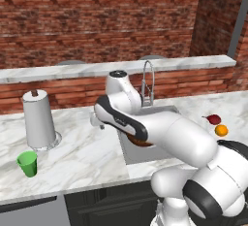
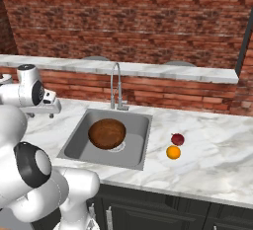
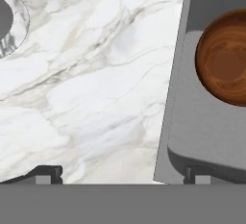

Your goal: Remove the orange and pear from the sink. Then move the bowl and cup from the counter to the sink for washing.

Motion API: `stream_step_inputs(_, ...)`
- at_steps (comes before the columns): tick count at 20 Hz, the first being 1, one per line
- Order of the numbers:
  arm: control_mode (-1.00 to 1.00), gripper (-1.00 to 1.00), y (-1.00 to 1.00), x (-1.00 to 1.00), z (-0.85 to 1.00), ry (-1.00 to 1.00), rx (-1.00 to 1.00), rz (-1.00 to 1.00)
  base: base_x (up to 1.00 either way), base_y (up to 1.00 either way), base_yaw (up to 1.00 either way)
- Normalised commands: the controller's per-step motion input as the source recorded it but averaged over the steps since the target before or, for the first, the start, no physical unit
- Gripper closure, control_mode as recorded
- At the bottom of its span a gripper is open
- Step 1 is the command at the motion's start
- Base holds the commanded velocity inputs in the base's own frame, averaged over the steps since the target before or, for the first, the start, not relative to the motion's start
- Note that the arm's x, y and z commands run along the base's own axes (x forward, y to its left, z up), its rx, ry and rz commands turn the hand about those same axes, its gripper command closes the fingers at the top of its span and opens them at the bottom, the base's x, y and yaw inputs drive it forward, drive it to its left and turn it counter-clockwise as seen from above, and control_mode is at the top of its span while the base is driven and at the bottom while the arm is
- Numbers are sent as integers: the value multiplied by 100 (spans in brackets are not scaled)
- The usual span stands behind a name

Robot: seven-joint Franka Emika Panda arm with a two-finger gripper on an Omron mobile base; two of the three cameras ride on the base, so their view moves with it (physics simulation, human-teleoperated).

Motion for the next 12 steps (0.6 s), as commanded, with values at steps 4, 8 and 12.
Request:
stream_step_inputs(4,-100,-100,31,-8,1,0,0,0,0,0,0)
stream_step_inputs(8,-100,-100,31,-7,2,0,0,0,0,0,0)
stream_step_inputs(12,-100,-100,32,-8,1,0,0,0,0,0,0)
